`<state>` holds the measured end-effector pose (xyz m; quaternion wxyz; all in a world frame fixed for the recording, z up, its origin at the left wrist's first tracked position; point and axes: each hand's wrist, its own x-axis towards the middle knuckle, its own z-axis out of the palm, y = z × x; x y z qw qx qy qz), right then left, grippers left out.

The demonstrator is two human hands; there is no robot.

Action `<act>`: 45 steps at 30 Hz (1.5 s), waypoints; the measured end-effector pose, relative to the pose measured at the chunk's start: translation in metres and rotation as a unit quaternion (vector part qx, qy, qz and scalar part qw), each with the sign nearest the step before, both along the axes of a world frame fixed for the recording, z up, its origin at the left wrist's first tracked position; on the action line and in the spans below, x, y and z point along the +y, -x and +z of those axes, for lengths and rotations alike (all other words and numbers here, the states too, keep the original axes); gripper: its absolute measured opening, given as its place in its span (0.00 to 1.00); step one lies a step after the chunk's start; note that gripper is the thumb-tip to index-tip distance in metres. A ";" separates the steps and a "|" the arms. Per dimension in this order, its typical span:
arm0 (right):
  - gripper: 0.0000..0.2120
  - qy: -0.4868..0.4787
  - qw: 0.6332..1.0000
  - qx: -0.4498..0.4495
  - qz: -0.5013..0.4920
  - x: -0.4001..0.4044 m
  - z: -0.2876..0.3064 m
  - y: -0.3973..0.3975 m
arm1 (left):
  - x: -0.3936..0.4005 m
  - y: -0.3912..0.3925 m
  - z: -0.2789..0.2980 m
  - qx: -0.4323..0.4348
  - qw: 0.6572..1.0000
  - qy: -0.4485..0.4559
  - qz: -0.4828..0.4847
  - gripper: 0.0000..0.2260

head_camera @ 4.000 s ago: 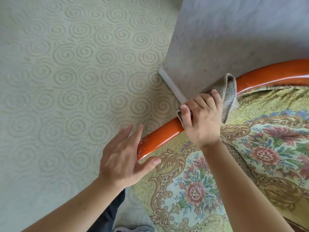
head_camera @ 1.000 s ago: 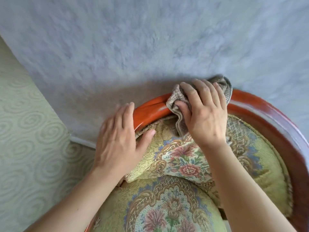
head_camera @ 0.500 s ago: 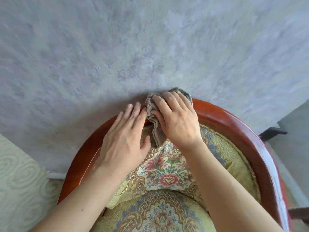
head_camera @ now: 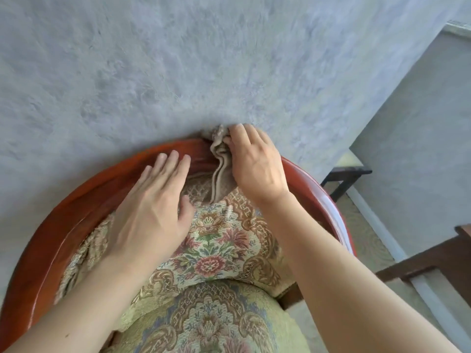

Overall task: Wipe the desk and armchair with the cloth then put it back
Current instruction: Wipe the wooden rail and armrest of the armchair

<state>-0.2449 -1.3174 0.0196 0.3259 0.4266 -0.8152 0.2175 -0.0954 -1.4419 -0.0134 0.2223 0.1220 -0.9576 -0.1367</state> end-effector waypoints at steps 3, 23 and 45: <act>0.10 0.001 0.997 -0.033 -0.069 0.054 -0.009 0.009 | 0.022 0.011 0.001 -0.018 1.000 0.008 -0.006 0.28; 0.16 0.370 0.756 -0.492 -0.221 0.296 -0.061 0.002 | 0.211 0.110 -0.020 -0.078 0.937 0.066 -0.334 0.24; 0.16 0.269 0.739 -0.363 -0.499 0.354 -0.052 -0.102 | 0.257 0.164 -0.043 -0.142 0.795 0.381 -0.450 0.41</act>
